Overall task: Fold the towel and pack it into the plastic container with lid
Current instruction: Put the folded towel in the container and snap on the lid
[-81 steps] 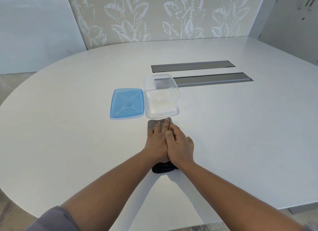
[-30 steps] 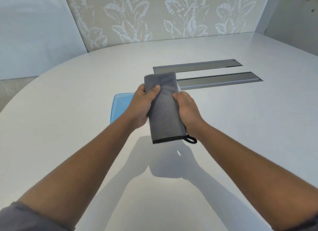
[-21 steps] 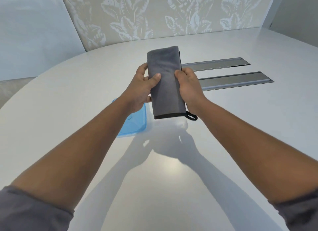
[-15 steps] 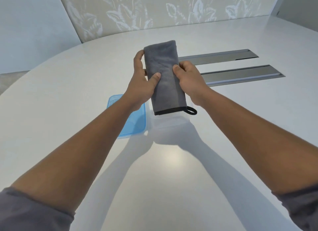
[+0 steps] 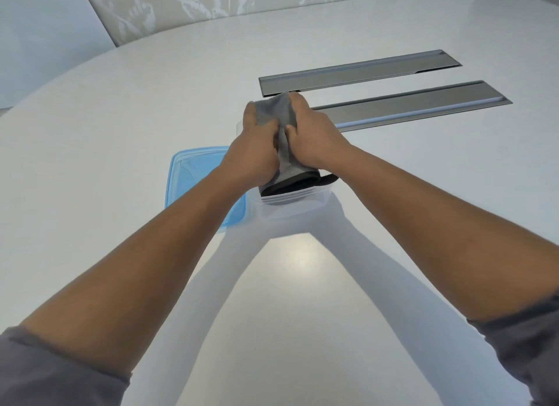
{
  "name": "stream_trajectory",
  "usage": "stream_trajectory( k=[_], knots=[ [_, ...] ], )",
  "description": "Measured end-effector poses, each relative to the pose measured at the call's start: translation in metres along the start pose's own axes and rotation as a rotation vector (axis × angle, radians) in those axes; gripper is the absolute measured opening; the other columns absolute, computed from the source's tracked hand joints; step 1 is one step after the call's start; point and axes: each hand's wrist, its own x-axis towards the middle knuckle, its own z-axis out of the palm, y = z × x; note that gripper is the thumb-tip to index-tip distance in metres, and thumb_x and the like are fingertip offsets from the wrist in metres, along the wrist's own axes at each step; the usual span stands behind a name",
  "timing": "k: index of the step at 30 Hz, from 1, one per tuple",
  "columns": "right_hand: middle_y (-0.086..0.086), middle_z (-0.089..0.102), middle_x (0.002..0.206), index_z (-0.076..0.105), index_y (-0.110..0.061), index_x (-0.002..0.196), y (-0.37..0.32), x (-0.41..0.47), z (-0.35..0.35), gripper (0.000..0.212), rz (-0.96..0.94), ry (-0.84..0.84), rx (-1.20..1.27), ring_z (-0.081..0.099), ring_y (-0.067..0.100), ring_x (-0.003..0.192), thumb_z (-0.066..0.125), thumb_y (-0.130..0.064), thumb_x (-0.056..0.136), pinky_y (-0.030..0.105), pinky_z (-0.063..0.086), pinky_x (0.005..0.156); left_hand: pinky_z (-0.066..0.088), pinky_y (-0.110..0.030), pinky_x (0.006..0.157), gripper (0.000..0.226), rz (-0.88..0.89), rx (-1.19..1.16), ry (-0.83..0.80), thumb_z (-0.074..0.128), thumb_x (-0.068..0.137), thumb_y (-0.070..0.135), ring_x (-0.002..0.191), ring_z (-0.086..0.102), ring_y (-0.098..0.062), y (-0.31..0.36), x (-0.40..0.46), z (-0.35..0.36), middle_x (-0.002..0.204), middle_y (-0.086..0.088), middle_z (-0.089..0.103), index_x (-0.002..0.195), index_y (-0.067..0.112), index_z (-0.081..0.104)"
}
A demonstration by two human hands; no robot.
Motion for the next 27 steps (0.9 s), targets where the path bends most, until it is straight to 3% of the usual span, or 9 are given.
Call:
stream_trajectory(
  k=[4,10,13,17,18,20,22,24,27],
  knots=[
    [0.009,0.052,0.105,0.019,-0.015,0.157,-0.002,0.000,0.008,0.071,-0.023,-0.081,-0.109,0.054,0.030,0.085,0.052,-0.015,0.095,0.037,0.040,0.071,0.048,-0.041,0.072,0.066,0.039,0.291,-0.164,0.056,0.098,0.014,0.082,0.062,-0.039,0.005,0.005,0.007,0.169,-0.022,0.010,0.157,0.012,0.028],
    [0.004,0.048,0.100,0.048,-0.012,0.131,-0.005,-0.001,0.016,0.038,-0.057,-0.229,-0.382,0.051,0.028,0.088,0.055,-0.021,0.094,0.039,0.042,0.074,0.051,-0.044,0.094,0.072,-0.025,0.520,-0.271,0.051,0.103,0.012,0.114,0.065,-0.042,0.004,0.014,0.024,0.168,-0.026,0.011,0.162,0.001,0.011],
    [0.009,0.058,0.110,0.048,-0.009,0.133,-0.005,0.000,0.017,0.039,-0.066,-0.265,-0.473,0.052,0.028,0.088,0.054,-0.020,0.095,0.039,0.045,0.075,0.050,-0.046,0.089,0.088,-0.103,0.491,-0.232,0.054,0.102,0.021,0.112,0.064,-0.042,-0.002,0.013,0.030,0.160,-0.023,0.038,0.161,0.001,-0.009],
    [0.007,0.058,0.100,0.046,-0.005,0.134,-0.005,0.001,0.022,0.035,0.039,-0.281,-0.434,0.054,0.029,0.085,0.038,-0.019,0.103,0.040,0.039,0.071,0.036,-0.034,0.059,0.099,-0.186,0.557,-0.242,0.056,0.096,0.041,0.068,0.050,-0.027,-0.007,0.017,0.036,0.127,-0.018,0.066,0.163,0.011,-0.011],
    [0.007,0.055,0.097,0.046,-0.004,0.134,-0.005,0.001,0.023,0.035,0.024,-0.274,-0.454,0.056,0.030,0.086,0.037,-0.019,0.103,0.040,0.039,0.070,0.037,-0.033,0.060,0.102,-0.179,0.569,-0.252,0.057,0.094,0.048,0.071,0.052,-0.027,-0.007,0.019,0.037,0.130,-0.017,0.064,0.164,0.012,-0.008],
    [0.009,0.057,0.101,0.052,-0.005,0.132,-0.006,-0.003,0.023,0.034,-0.080,-0.193,-0.591,0.060,0.034,0.099,0.043,-0.017,0.102,0.039,0.038,0.071,0.043,-0.036,0.081,0.102,-0.097,0.630,-0.250,0.055,0.090,0.065,0.109,0.058,-0.032,-0.009,0.023,0.040,0.148,-0.014,0.051,0.164,0.014,0.006],
    [0.006,0.062,0.117,0.062,-0.015,0.125,-0.003,-0.007,0.022,0.029,-0.213,-0.064,-0.788,0.053,0.033,0.117,0.050,-0.018,0.099,0.041,0.037,0.080,0.033,-0.043,0.108,0.093,0.038,0.779,-0.249,0.039,0.090,0.076,0.144,0.034,-0.034,-0.010,0.024,0.041,0.162,-0.012,0.034,0.161,0.020,0.021],
    [0.003,0.057,0.127,0.063,-0.021,0.118,0.002,-0.008,0.021,0.026,-0.183,0.036,-0.816,0.045,0.032,0.123,0.055,-0.020,0.093,0.043,0.034,0.090,0.020,-0.049,0.118,0.088,0.099,0.863,-0.303,0.023,0.094,0.077,0.155,0.012,-0.036,-0.008,0.023,0.038,0.169,-0.015,0.019,0.163,0.022,0.019],
    [0.009,0.035,0.157,0.054,-0.021,0.135,0.009,-0.007,0.019,0.048,0.025,0.039,-0.527,0.037,0.035,0.135,0.059,-0.016,0.087,0.049,0.034,0.099,0.022,-0.052,0.120,0.085,0.093,0.823,-0.402,0.018,0.096,0.077,0.158,0.000,-0.037,-0.005,0.020,0.035,0.173,-0.016,0.000,0.165,0.029,0.000]
  ],
)
